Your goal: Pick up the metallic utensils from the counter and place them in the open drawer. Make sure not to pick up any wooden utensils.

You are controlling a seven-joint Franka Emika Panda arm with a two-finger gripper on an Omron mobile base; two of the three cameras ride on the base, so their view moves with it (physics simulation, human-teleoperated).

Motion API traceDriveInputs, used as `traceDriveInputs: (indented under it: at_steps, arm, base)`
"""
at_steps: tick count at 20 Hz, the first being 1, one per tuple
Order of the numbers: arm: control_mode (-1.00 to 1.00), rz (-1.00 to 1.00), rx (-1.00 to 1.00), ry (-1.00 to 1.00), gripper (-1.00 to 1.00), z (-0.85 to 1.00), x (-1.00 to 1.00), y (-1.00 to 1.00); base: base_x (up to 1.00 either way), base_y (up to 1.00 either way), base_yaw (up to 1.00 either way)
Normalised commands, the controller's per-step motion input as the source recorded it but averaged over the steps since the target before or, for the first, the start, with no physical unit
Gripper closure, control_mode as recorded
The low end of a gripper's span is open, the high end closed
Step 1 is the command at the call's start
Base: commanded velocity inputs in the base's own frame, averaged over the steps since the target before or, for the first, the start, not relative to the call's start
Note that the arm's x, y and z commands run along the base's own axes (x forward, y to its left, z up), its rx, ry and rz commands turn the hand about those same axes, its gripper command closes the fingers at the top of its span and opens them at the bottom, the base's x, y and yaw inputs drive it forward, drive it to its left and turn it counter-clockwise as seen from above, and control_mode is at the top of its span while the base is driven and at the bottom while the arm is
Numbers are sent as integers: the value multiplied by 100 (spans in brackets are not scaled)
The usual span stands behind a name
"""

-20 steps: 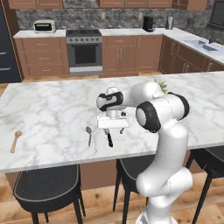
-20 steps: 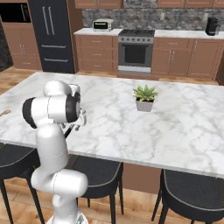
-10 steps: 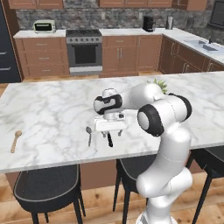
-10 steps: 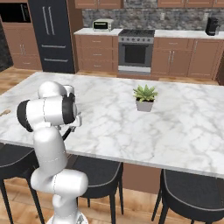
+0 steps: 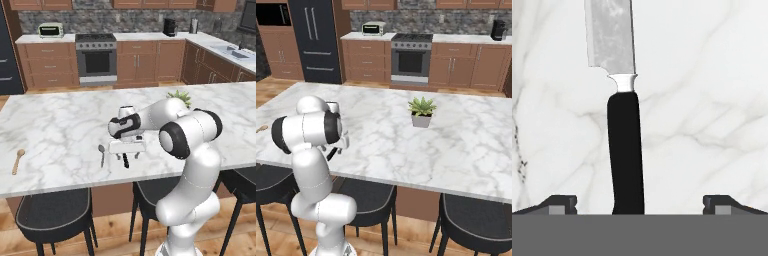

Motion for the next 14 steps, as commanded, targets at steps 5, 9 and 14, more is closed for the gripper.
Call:
traceDriveInputs:
  at_steps: [5,9,14]
  arm:
    - [-100,-5,0,-5,-100,-30,10,8]
    - [-100,-5,0,0,-100,-23,3,14]
    - [-100,0,0,0,-100,-20,0,4]
  base:
    - [0,0,0]
    - [0,0,0]
    - [0,0,0]
